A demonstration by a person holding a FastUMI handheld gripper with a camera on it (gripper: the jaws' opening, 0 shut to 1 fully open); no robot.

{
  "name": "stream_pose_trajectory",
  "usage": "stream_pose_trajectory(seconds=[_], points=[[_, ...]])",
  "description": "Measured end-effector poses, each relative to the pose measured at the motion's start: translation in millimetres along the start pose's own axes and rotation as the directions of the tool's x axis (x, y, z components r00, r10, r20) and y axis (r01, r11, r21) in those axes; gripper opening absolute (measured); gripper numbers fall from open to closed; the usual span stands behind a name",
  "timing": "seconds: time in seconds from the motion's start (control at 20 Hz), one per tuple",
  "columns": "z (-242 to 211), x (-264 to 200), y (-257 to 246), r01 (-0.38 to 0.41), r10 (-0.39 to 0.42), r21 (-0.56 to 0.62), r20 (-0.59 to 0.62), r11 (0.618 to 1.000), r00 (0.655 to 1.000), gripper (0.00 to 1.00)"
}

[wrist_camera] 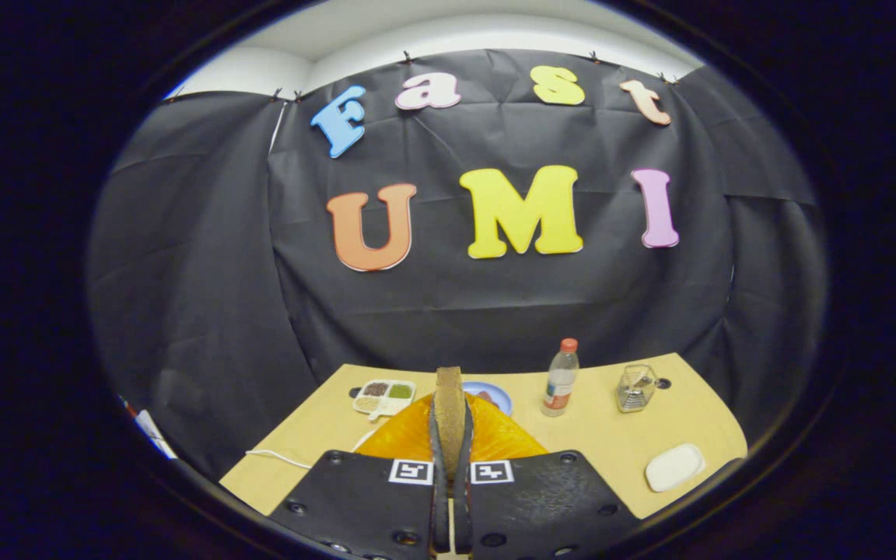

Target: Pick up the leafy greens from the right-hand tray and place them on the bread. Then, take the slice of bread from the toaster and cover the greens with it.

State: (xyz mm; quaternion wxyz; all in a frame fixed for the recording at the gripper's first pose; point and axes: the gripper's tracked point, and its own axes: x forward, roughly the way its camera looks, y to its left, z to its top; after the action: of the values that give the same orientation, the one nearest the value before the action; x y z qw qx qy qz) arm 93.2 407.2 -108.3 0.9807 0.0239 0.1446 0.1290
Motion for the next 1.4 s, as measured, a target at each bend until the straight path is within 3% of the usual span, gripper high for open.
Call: stream_pose_trajectory(seconds=[0.25, 0.45, 0.9, 1.4], points=[[-13, 2, -59, 0.055, -0.055, 0.007, -0.011, 0.998, 0.998, 0.03], [-51, 15, -87, 0.072, -0.071, 0.008, -0.056, 0.997, 0.996, 0.03], [-173, 61, -73, 0.000, 0.022, 0.093, -0.233, 0.996, 0.972, 0.03], [-222, 79, -119, 0.060, -0.022, 0.141, -0.252, 0.988, 0.967, 0.06]])
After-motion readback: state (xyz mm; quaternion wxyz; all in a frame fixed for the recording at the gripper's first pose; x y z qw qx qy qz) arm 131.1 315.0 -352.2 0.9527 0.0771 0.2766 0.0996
